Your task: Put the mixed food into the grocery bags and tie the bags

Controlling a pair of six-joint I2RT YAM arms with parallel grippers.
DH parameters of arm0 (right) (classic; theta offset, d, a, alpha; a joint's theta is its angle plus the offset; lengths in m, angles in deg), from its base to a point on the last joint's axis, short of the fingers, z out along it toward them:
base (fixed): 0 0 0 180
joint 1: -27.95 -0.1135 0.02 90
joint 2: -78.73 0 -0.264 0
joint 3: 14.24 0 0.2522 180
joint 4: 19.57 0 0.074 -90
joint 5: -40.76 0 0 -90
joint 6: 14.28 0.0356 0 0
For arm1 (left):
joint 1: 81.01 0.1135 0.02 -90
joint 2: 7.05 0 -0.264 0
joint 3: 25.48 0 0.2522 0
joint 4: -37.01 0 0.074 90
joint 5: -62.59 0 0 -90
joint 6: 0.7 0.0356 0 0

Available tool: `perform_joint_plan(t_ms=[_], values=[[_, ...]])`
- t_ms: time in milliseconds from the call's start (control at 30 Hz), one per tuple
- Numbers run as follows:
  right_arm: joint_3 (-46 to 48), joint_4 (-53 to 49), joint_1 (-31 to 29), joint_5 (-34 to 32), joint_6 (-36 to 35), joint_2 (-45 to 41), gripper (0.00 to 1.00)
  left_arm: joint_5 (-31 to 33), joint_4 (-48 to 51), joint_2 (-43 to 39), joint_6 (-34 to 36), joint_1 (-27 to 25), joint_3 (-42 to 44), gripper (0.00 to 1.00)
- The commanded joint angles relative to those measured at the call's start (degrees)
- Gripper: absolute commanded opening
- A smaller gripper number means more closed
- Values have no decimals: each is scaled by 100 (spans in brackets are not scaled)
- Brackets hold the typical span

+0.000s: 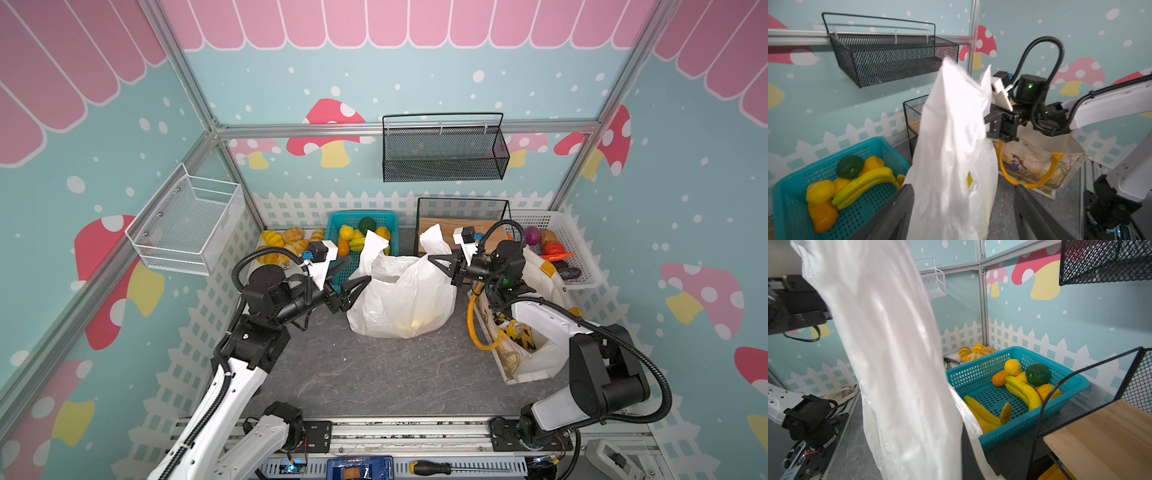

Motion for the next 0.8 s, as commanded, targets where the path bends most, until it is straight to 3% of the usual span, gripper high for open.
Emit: perform_joint_plan(t_ms=[0,300,500,767], values=[[-141,-73,36,129,-84,67,0,-738,-569,344,332,386,110,78],[-224,-332,37,50,-273,76,0,-1722,-554,1443,744,550,-473,78],[-351,-451,38,134,-304,126,0,-2016,-709,2008,837,514,-899,80],[-518,-566,37,205,-335,221,0,-2314,-203,2812,1360,275,-1669,82]])
